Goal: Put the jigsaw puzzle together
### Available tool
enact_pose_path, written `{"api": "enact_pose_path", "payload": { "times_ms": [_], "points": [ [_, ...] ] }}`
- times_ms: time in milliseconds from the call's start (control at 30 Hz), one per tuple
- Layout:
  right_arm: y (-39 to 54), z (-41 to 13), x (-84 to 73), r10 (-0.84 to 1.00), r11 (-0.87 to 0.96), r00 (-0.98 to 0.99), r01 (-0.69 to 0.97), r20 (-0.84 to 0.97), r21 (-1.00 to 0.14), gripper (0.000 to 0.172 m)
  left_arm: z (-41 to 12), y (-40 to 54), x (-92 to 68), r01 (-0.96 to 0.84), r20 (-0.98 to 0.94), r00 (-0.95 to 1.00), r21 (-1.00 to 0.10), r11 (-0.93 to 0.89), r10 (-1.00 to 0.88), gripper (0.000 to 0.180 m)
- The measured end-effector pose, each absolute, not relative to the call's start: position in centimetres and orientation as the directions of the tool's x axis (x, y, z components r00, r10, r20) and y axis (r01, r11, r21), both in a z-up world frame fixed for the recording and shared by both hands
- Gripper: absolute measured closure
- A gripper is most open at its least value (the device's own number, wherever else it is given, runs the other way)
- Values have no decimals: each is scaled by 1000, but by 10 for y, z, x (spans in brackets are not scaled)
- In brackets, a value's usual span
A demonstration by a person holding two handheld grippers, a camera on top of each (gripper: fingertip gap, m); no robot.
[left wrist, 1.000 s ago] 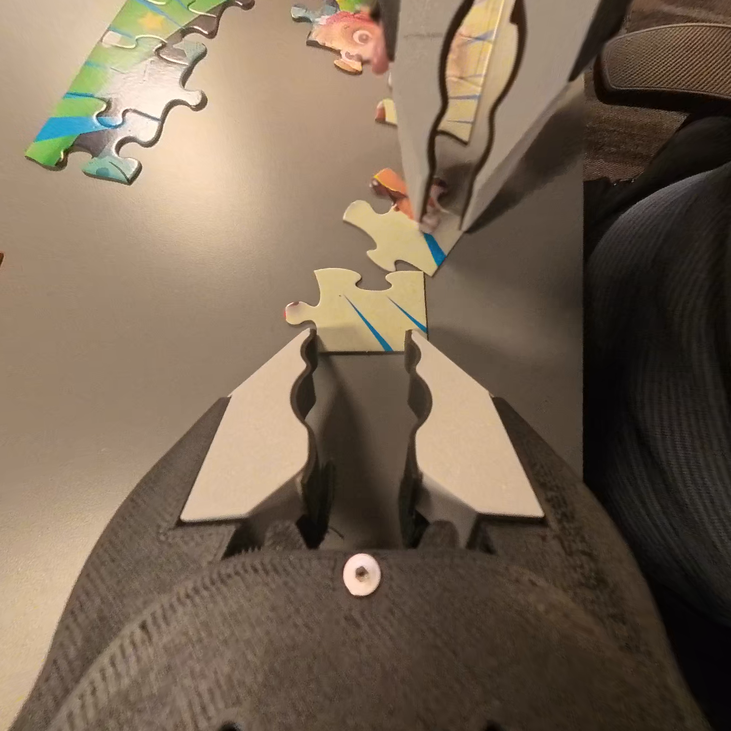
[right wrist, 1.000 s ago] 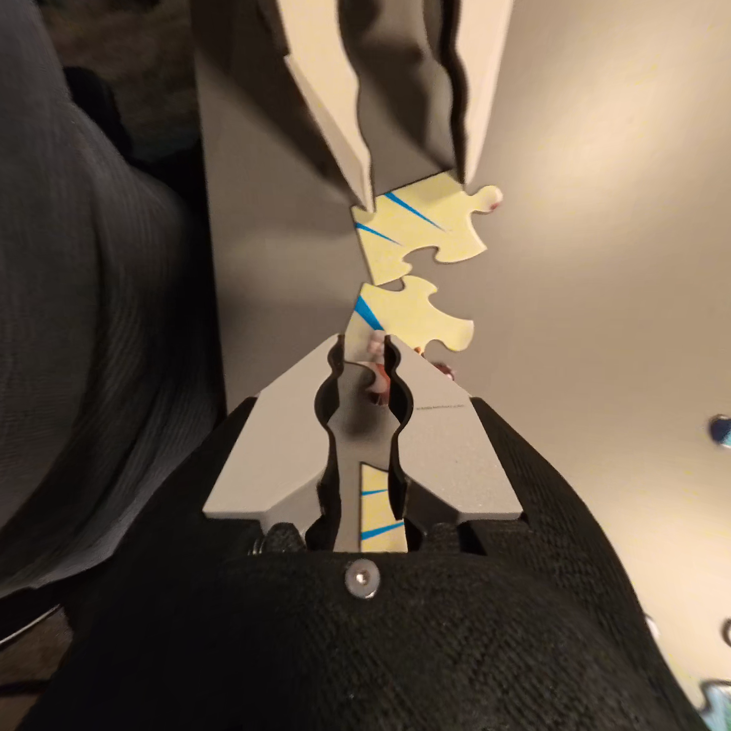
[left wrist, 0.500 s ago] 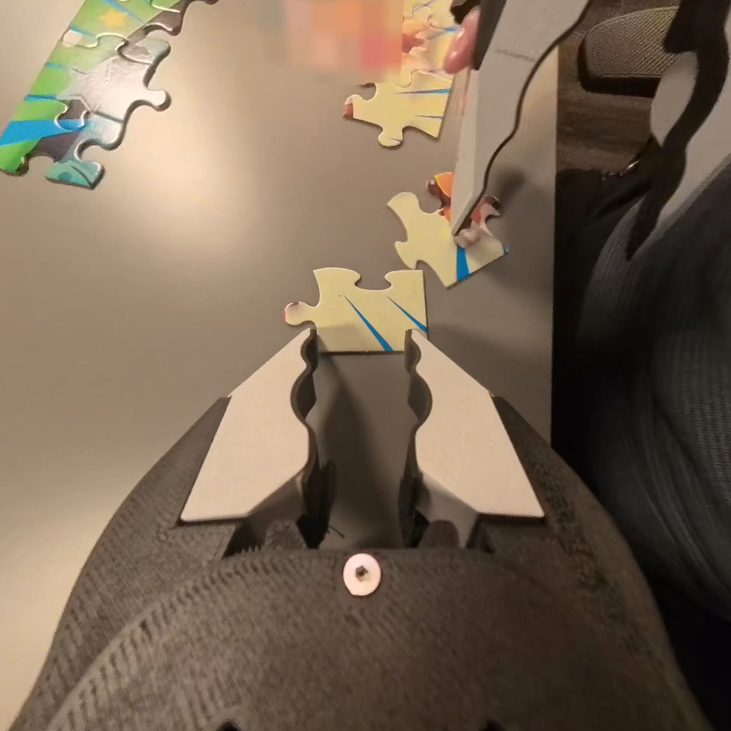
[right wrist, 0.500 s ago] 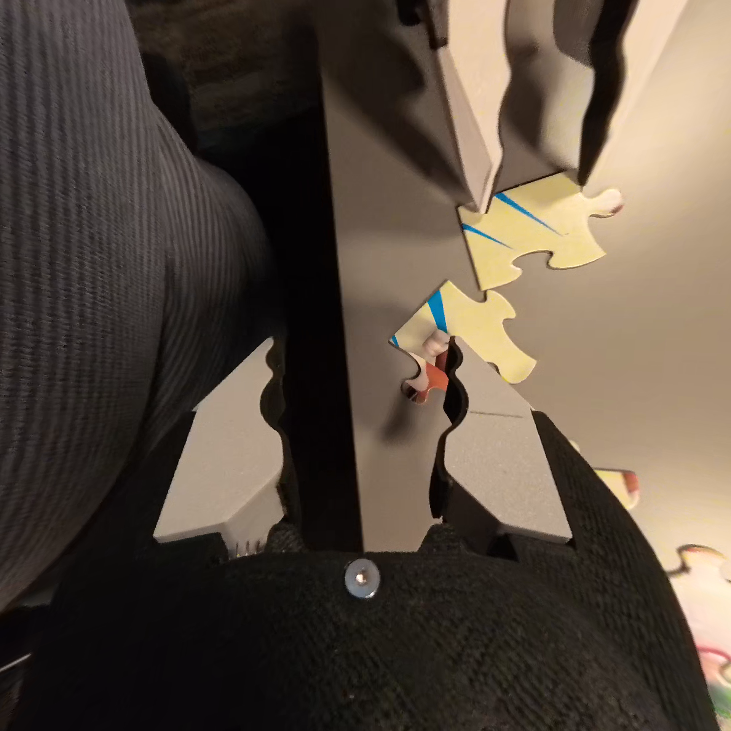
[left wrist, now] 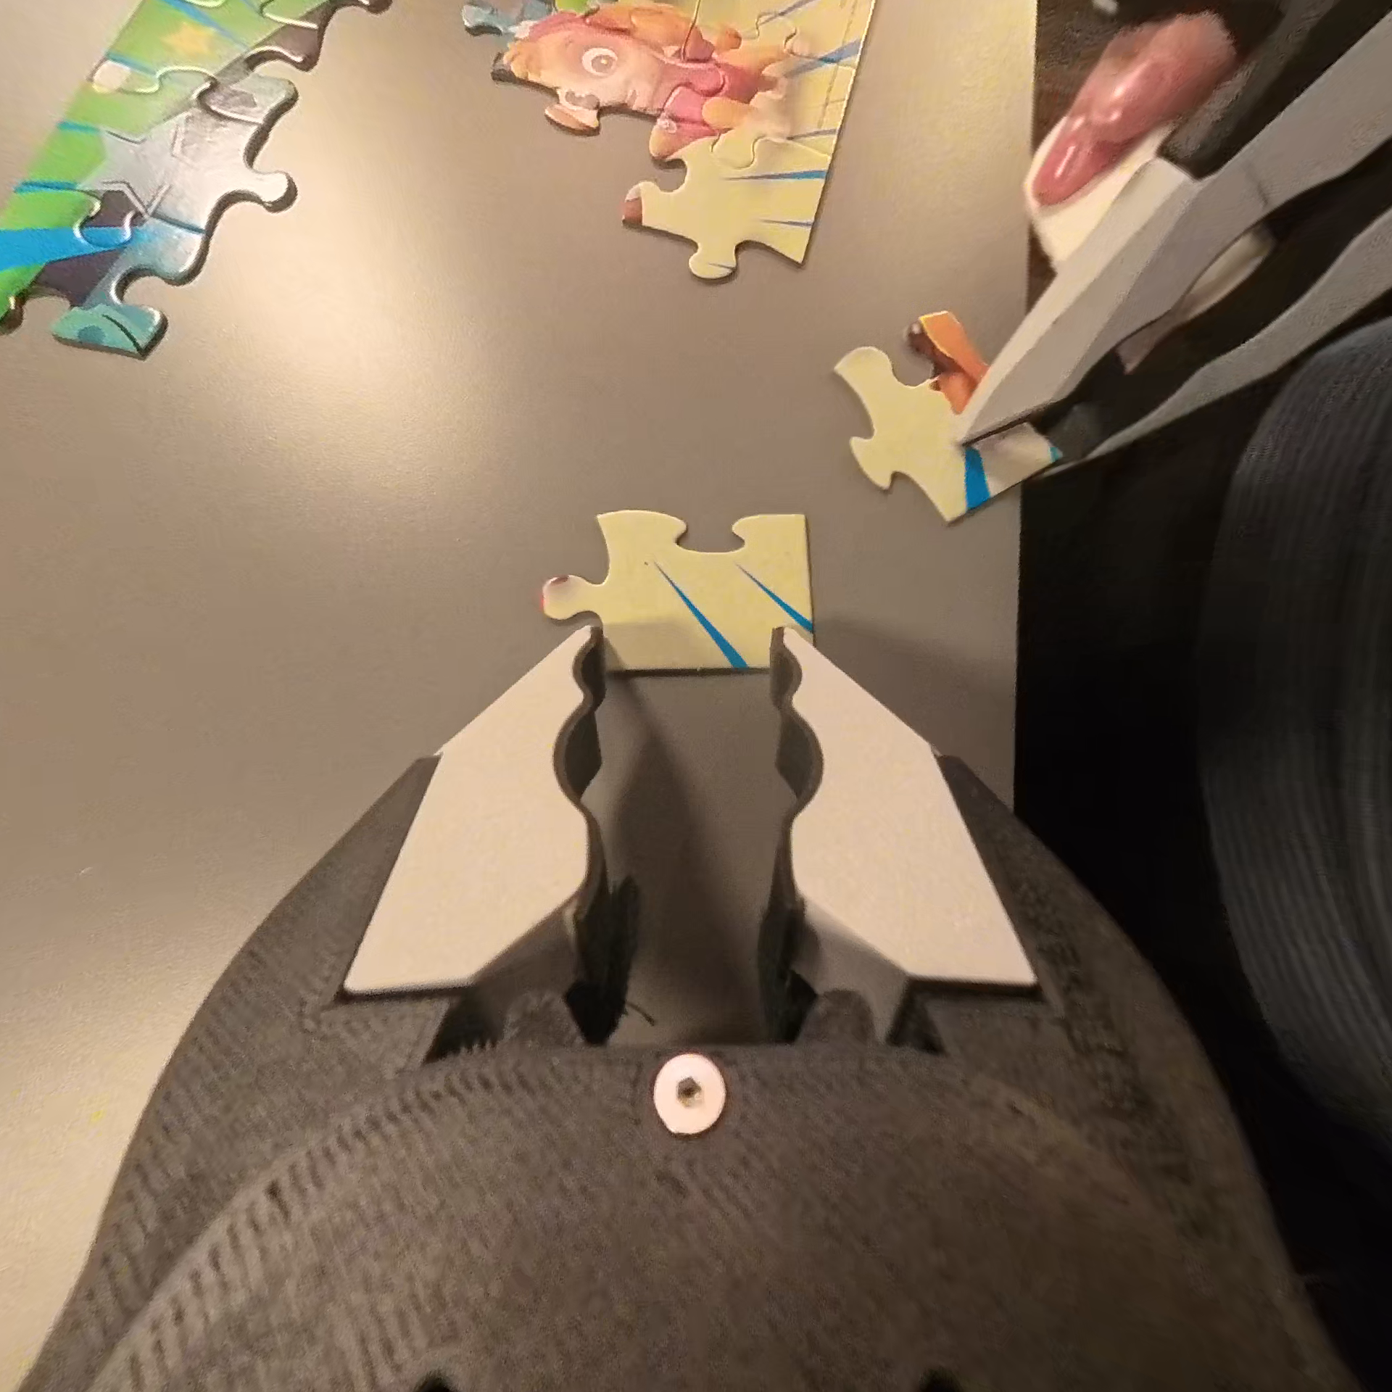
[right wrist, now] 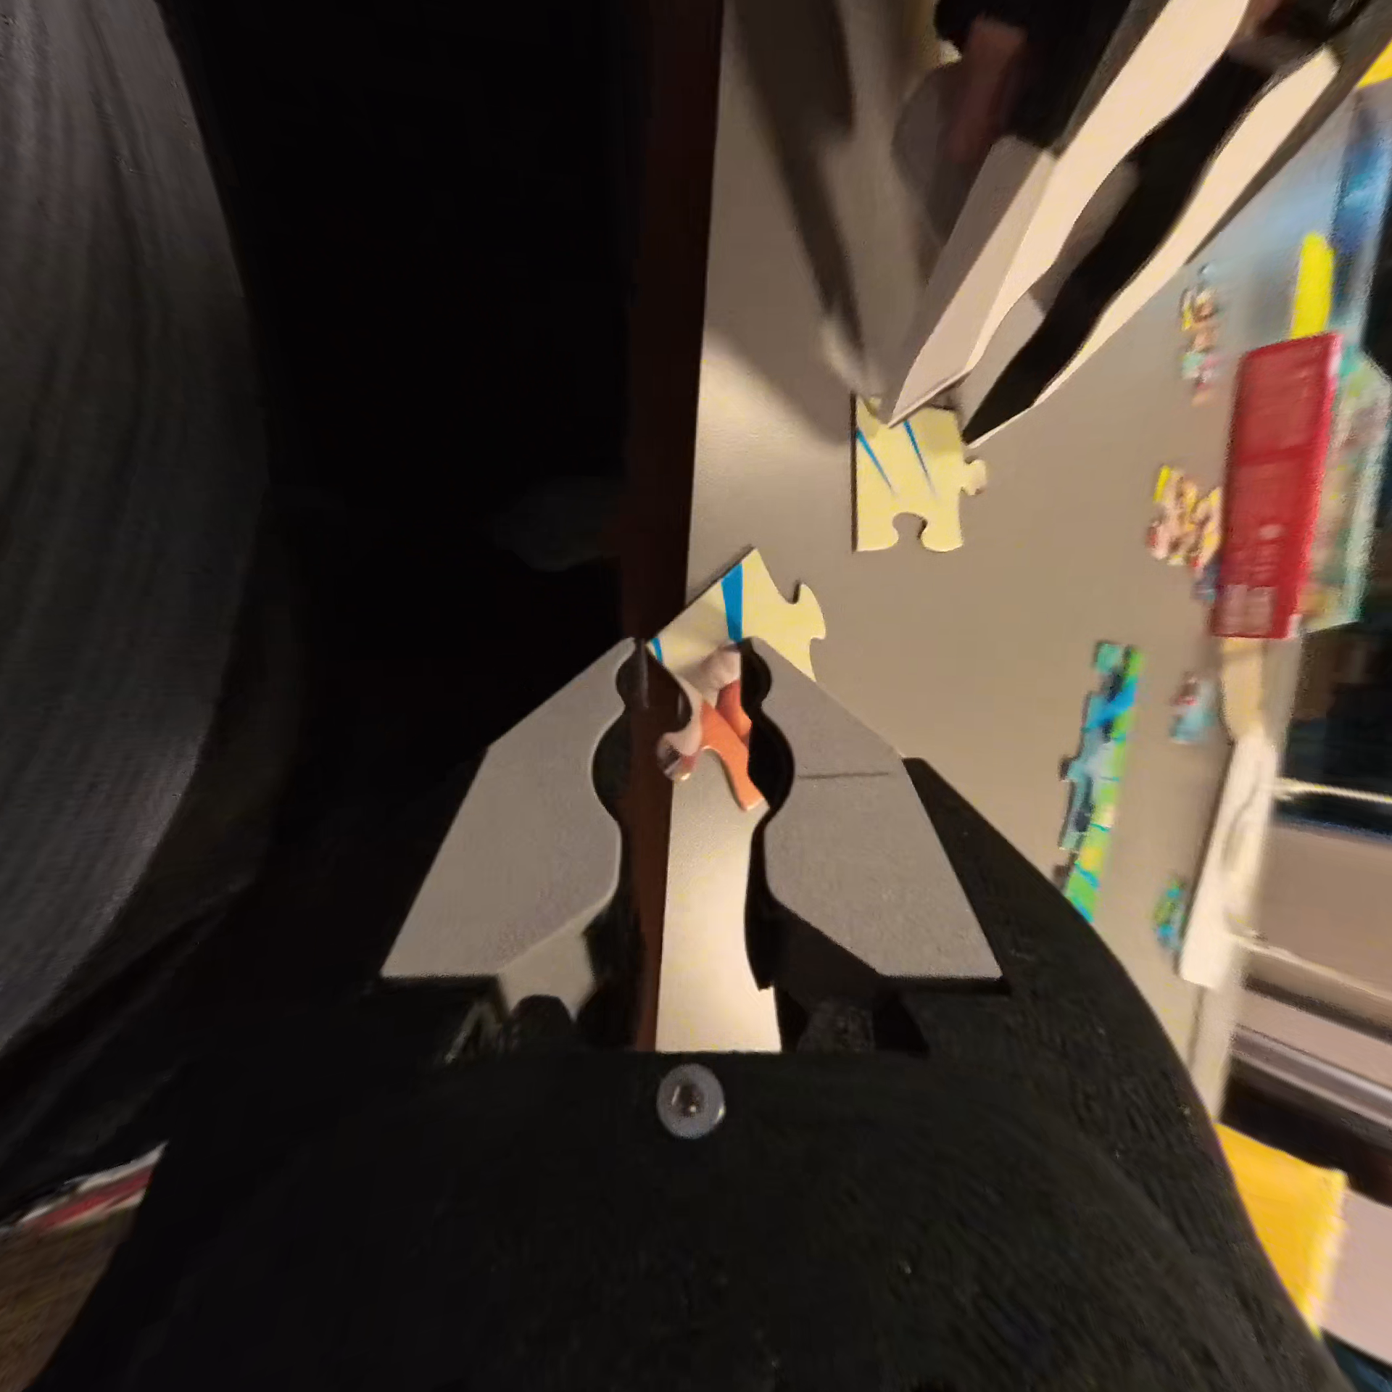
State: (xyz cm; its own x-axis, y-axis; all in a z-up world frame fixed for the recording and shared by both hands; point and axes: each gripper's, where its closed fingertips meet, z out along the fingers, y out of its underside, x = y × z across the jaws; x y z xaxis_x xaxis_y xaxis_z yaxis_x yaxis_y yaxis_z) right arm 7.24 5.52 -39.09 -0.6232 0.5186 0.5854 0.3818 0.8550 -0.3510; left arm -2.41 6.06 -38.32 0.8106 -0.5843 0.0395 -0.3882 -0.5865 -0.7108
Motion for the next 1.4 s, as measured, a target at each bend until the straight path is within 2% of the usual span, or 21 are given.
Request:
{"api": "enact_pose_path", "payload": {
  "times_ms": [133, 233, 333, 467, 600, 667, 733, 800, 933, 1067, 1133, 1400],
  "points": [
    [54, -381, 78, 489, 872, -596, 329, 637, -362, 161, -383, 59, -23, -405, 43, 790, -713, -572, -612, 137],
    [56, -359, 78, 503, 862, -569, 277, 650, -424, 170, -383, 58, -24, -421, 48, 765, -717, -556, -642, 138],
    [65, -337, 69, 463, 883, -523, 198, 716, -426, 172, -383, 57, -26, -449, 57, 721, -720, -529, -690, 141],
    [64, -326, 49, 253, 954, -458, -31, 852, -299, 172, -382, 60, -32, -474, 89, 668, -715, -514, -739, 154],
    [64, -335, 30, 84, 965, -451, -184, 889, -185, 172, -382, 62, -34, -503, 118, 624, -695, -513, -772, 161],
    [66, -340, 25, 36, 957, -480, -235, 877, -168, 172, -381, 59, -33, -509, 143, 613, -682, -526, -777, 156],
    [68, -345, 23, -2, 948, -507, -276, 862, -161, 172, -380, 59, -31, -490, 152, 639, -676, -551, -754, 132],
    [70, -350, 22, -35, 937, -526, -312, 849, -155, 172, -380, 61, -27, -479, 111, 676, -686, -548, -728, 119],
    [73, -358, 22, -106, 913, -523, -388, 845, -125, 172, -381, 64, -17, -499, -23, 722, -710, -497, -692, 117],
    [77, -362, 25, -133, 886, -520, -444, 844, -135, 172, -383, 62, -17, -473, 13, 741, -699, -536, -671, 120],
    [78, -363, 25, -141, 873, -518, -467, 844, -142, 172, -383, 60, -15, -494, 17, 711, -700, -516, -703, 131],
    [78, -368, 35, -206, 807, -491, -575, 847, -137, 172, -384, 60, -16, -546, 47, 646, -669, -504, -762, 133]
  ]
}}
